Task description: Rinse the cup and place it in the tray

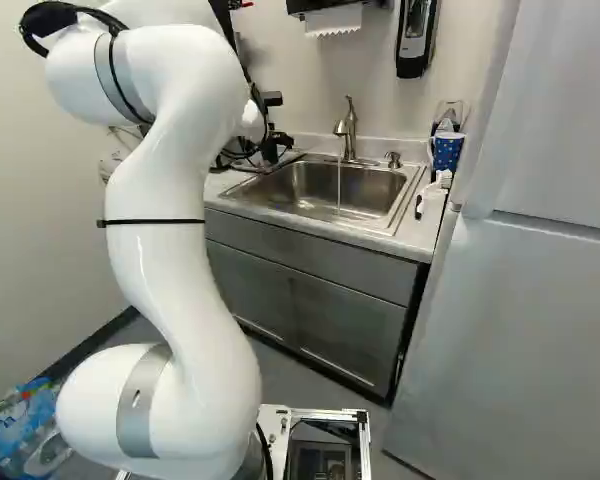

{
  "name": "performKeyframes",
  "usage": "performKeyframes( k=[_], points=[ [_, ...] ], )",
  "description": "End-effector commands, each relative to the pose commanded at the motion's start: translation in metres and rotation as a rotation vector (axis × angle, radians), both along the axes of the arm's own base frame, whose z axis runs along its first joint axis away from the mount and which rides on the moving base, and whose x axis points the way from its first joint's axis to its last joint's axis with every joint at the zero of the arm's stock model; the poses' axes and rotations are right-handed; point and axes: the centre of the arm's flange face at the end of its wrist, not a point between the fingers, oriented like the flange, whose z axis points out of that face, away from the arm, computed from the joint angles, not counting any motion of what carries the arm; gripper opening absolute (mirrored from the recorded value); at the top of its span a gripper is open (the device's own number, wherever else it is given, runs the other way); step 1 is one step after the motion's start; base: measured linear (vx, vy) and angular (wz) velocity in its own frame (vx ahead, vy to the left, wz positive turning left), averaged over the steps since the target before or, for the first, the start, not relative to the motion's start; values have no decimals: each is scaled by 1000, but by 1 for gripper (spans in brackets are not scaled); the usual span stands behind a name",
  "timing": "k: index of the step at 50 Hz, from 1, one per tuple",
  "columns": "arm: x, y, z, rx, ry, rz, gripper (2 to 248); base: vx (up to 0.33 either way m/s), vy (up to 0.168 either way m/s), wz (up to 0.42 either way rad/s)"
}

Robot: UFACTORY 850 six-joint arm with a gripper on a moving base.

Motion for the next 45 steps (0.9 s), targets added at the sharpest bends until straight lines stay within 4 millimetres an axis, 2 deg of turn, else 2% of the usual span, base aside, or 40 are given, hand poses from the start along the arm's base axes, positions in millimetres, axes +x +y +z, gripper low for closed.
performKeyframes(
  k=[17,26,45],
  points=[
    [23,10,-18,5,-60,10,247,0,0,0],
    [28,13,-26,8,-87,13,247,0,0,0],
    [31,13,-19,16,-174,13,247,0,0,0]
  ],
)
